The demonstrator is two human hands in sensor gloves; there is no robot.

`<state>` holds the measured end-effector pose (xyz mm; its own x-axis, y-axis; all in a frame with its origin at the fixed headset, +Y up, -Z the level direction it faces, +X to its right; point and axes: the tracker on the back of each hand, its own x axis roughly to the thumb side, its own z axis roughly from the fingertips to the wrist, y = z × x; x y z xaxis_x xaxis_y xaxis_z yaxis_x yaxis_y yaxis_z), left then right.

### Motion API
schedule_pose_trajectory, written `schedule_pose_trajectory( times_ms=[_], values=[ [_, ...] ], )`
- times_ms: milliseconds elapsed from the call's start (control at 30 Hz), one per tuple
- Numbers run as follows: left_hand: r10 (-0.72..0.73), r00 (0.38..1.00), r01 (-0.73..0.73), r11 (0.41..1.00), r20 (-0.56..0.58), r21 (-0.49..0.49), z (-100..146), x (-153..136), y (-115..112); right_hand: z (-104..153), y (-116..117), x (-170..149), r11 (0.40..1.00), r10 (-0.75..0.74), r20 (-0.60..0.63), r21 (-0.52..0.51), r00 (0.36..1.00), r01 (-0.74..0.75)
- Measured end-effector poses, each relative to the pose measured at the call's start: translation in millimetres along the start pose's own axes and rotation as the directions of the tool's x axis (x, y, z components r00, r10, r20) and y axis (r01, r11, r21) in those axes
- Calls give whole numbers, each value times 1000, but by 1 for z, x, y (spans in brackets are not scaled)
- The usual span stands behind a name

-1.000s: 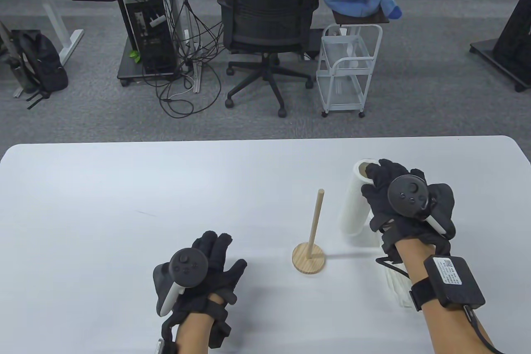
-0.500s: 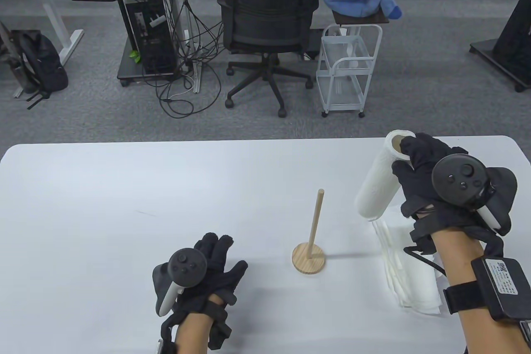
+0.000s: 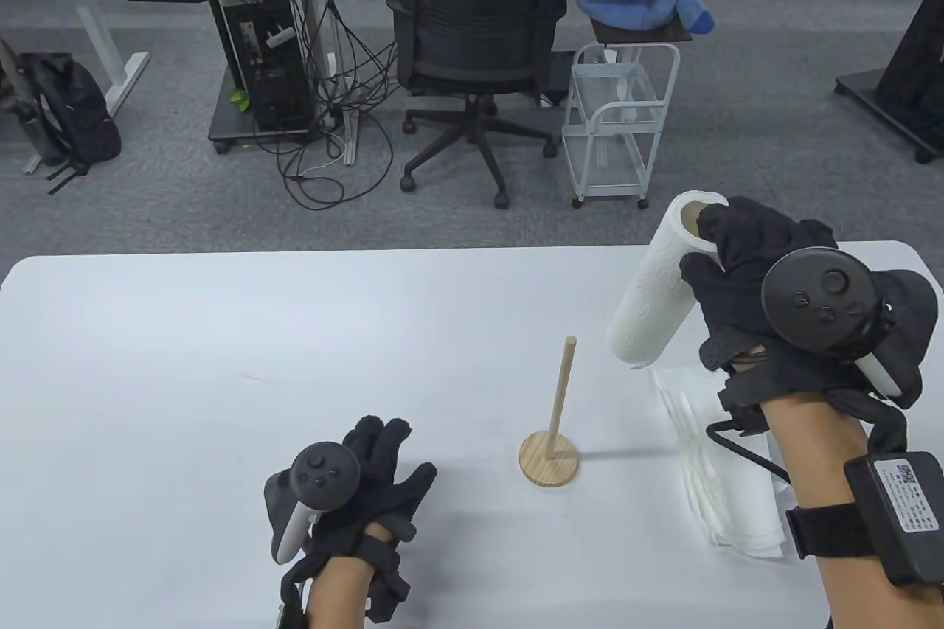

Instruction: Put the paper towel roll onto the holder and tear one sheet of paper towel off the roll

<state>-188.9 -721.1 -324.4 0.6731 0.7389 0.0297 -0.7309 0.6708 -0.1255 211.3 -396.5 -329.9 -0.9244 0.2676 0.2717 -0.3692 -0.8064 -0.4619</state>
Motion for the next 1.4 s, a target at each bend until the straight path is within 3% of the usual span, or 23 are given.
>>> schedule_pose_trajectory(
  times_ms=[200, 567, 1400],
  values=[
    [15, 1000, -15, 1000, -7, -3, 0, -2, 0, 0, -9, 16, 999, -37, 38, -31, 999, 39],
    [14, 1000, -14, 1000, -10, -20, -2, -3, -2, -1, -3, 40, 997, -68, 92, -24, 993, 71],
    [33, 999, -33, 999, 2, -34, -3, -3, -4, 3, 57, 35, 997, -9, 81, 75, 997, 3]
  ],
)
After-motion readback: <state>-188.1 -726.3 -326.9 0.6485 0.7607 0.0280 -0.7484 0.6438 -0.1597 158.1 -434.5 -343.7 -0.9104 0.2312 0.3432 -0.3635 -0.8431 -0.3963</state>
